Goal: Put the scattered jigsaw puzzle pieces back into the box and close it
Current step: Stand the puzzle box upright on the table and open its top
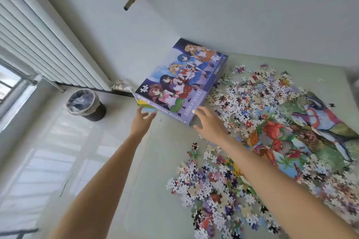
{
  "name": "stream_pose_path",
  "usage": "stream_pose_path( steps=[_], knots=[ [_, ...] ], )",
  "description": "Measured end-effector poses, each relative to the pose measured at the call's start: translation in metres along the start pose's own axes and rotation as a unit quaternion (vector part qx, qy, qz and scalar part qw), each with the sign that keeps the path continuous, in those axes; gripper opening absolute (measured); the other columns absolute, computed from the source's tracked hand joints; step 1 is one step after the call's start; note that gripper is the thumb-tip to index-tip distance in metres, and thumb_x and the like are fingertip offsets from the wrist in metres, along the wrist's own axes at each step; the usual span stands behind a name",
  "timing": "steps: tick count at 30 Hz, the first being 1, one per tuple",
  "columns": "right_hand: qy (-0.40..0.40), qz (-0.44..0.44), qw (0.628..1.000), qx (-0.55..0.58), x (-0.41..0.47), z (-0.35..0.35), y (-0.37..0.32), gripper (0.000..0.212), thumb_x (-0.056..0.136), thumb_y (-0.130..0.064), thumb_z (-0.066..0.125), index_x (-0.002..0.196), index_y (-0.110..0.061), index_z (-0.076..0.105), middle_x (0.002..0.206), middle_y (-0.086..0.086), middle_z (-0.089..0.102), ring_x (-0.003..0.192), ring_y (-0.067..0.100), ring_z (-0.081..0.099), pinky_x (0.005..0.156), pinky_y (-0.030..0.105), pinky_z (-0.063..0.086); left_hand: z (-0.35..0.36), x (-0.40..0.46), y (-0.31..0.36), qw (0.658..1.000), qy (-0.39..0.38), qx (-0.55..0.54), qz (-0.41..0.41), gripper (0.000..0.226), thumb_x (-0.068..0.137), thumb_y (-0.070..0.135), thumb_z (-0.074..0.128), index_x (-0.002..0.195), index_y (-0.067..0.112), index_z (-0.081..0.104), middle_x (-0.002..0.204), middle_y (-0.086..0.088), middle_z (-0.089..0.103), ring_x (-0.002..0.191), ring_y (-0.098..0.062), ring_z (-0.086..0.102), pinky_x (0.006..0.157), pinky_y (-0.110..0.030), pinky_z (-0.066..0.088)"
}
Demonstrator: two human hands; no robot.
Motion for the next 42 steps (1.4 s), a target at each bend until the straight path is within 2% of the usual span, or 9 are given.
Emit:
stream_pose_path(
  steps=[5, 8, 17, 23, 29, 33, 36, 39, 42],
  knots=[
    [-0.058, 0.105, 0.992, 0.025, 0.035, 0.025, -0.001, 0.068, 0.089, -0.027, 0.061, 0.144, -0.022, 0.022, 0.154, 0.014, 0.003, 0.128, 0.034, 0.039, 0.093, 0.037, 0.045, -0.011, 0.051, 0.009, 0.998, 0.034, -0.057, -0.017, 0.078, 0.085, 0.035, 0.064, 0.147, 0.024, 0.018, 0.146, -0.011, 0.033, 0.127, -0.028, 0.042, 0.105, -0.047, 0.038],
    [-0.048, 0.145, 0.984, 0.095, 0.046, 0.041, 0.005, 0.077, 0.086, -0.029, 0.064, 0.145, -0.020, 0.016, 0.150, 0.020, 0.011, 0.132, 0.036, 0.032, 0.100, 0.039, 0.039, -0.016, 0.074, 0.010, 0.999, 0.040, -0.021, 0.008, 0.079, 0.088, 0.031, 0.062, 0.149, 0.023, 0.012, 0.152, -0.007, 0.019, 0.136, -0.022, 0.029, 0.110, -0.038, 0.027],
    [0.012, 0.156, 0.963, 0.220, 0.033, 0.042, 0.009, 0.090, 0.081, -0.029, 0.071, 0.148, -0.025, 0.011, 0.151, 0.008, 0.023, 0.135, 0.025, 0.030, 0.106, 0.037, 0.031, -0.032, 0.081, 0.006, 0.994, 0.015, -0.072, 0.081, 0.047, 0.088, 0.027, 0.063, 0.132, 0.023, 0.046, 0.130, 0.000, 0.054, 0.121, -0.014, 0.049, 0.102, -0.035, 0.039],
    [0.143, 0.093, 0.961, 0.216, 0.010, -0.007, 0.010, 0.084, 0.075, -0.019, 0.076, 0.142, -0.025, 0.026, 0.151, 0.006, 0.023, 0.137, 0.020, 0.027, 0.106, 0.034, 0.037, -0.035, 0.008, 0.031, 0.968, -0.003, -0.146, 0.204, 0.067, 0.070, 0.016, 0.068, 0.128, 0.019, 0.036, 0.127, 0.007, 0.049, 0.112, 0.001, 0.050, 0.090, -0.018, 0.041],
    [0.181, 0.031, 0.964, 0.191, -0.014, -0.081, -0.002, 0.067, 0.078, -0.037, 0.070, 0.134, -0.029, 0.035, 0.130, -0.009, 0.050, 0.103, 0.012, 0.057, 0.079, 0.028, 0.051, -0.060, -0.049, 0.076, 0.926, 0.060, -0.147, 0.343, 0.069, 0.070, 0.032, 0.073, 0.124, 0.033, 0.031, 0.125, 0.024, 0.043, 0.116, -0.002, 0.048, 0.098, -0.020, 0.040],
    [0.207, -0.003, 0.965, 0.160, -0.030, -0.140, -0.019, 0.067, 0.081, -0.043, 0.065, 0.138, -0.034, 0.031, 0.093, -0.014, 0.061, 0.055, -0.001, 0.054, 0.045, 0.010, 0.038, -0.080, -0.074, 0.115, 0.895, 0.084, -0.183, 0.397, 0.071, 0.070, 0.030, 0.075, 0.126, 0.035, 0.032, 0.132, -0.003, 0.044, 0.120, -0.024, 0.048, 0.098, -0.044, 0.044],
    [0.220, -0.040, 0.960, 0.170, -0.039, -0.176, -0.033, 0.064, 0.087, -0.040, 0.058, 0.142, -0.034, 0.025, 0.089, -0.020, 0.055, 0.044, -0.006, 0.049, 0.037, 0.008, 0.030, -0.088, -0.095, 0.145, 0.875, 0.107, -0.206, 0.426, 0.069, 0.072, 0.031, 0.074, 0.126, 0.036, 0.032, 0.129, -0.005, 0.044, 0.119, -0.028, 0.048, 0.101, -0.040, 0.042],
    [0.213, -0.047, 0.968, 0.122, -0.038, -0.197, -0.035, 0.062, 0.087, -0.051, 0.050, 0.142, -0.040, 0.022, 0.101, -0.009, 0.059, 0.067, -0.009, 0.056, 0.055, 0.007, 0.038, -0.087, -0.112, 0.165, 0.866, 0.108, -0.212, 0.439, 0.069, 0.074, 0.029, 0.073, 0.127, 0.024, 0.028, 0.121, 0.012, 0.049, 0.110, -0.013, 0.054, 0.095, -0.026, 0.044],
    [0.223, -0.022, 0.974, -0.040, -0.029, -0.218, -0.028, 0.062, 0.085, -0.058, 0.047, 0.141, -0.036, 0.031, 0.143, 0.005, 0.034, 0.129, 0.021, 0.032, 0.096, 0.037, 0.041, -0.083, -0.121, 0.175, 0.878, 0.102, -0.195, 0.426, 0.073, 0.071, 0.038, 0.071, 0.125, 0.024, 0.024, 0.118, 0.016, 0.049, 0.105, -0.007, 0.057, 0.092, -0.021, 0.045]
  ],
)
Point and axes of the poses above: each hand's wrist, its own x-axis towards the middle knuckle, its own z-axis out of the palm, y = z × x, the point moved 4 cm from there along x, towards the middle knuckle
